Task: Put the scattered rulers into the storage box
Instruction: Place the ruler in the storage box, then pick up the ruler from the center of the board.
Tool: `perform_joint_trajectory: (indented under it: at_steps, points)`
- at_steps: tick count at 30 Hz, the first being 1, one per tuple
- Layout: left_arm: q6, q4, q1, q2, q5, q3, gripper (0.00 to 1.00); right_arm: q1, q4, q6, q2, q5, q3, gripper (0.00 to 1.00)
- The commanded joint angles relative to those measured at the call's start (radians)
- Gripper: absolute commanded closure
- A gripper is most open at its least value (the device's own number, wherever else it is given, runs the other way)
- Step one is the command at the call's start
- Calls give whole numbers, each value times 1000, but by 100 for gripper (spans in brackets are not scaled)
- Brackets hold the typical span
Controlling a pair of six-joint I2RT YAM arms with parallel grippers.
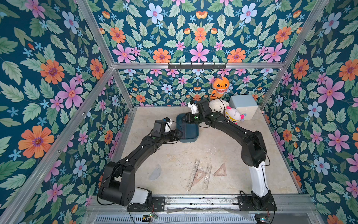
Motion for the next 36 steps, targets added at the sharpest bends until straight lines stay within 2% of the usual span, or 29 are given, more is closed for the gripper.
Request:
perform_joint_trajectory:
  at_steps: [1,4,7,12,16,20,26,36]
  points:
    - [-41,-24,-49,-21,-40,-51,20,50,-13,-31,-160,179,-231,63]
    - [-77,-20,-107,-46,-46,-134,21,122,-13,5,-321,284,-462,64]
    - [-125,-18,-140,-74,-28,-212,21,206,-14,62,-456,361,-628,64]
    - [-165,-53,-171,-101,-20,-273,24,345,-10,153,-538,413,-782,65]
    - [-165,-85,-173,-104,-1,-297,24,452,-14,182,-518,412,-813,66]
    - [-174,-79,-173,-90,15,-311,24,496,16,208,-480,391,-836,67]
    - [-156,-85,-173,-65,3,-300,24,506,95,241,-426,332,-866,72]
    - [-138,-72,-173,-4,19,-282,24,507,116,263,-380,301,-881,73]
